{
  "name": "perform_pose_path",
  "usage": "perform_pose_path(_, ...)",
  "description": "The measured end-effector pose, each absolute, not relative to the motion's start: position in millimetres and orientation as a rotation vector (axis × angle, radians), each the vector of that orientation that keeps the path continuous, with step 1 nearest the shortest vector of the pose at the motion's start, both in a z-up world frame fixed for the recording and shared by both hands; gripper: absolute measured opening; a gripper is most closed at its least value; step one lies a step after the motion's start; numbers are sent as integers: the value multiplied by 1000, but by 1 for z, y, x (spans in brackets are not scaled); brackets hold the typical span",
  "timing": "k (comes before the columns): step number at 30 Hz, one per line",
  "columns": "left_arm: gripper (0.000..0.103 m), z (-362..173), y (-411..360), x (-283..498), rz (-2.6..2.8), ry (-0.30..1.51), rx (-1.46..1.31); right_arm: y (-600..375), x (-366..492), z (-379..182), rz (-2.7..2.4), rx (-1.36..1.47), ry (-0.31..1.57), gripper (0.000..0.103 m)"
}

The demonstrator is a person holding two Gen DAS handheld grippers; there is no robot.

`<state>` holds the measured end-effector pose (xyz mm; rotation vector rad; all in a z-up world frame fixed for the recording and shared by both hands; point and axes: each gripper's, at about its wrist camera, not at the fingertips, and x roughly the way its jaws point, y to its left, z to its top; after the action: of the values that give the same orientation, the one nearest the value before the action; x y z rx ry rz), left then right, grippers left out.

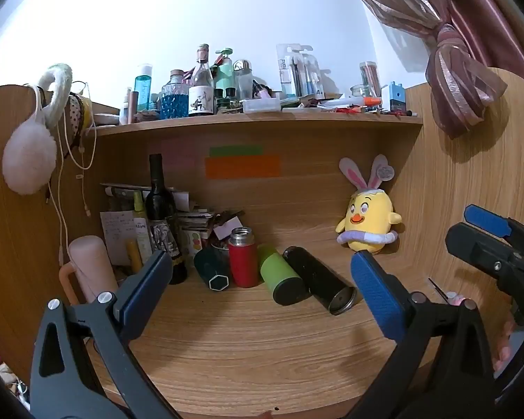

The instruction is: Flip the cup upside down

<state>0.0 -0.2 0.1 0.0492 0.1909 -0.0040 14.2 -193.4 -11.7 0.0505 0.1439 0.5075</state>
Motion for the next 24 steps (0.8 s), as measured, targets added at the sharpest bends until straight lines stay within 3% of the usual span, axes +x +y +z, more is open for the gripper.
perform_pose_path(24, 103, 7, -1, -5, -12, 185, 25, -189, 15, -14, 512, 39, 162, 103)
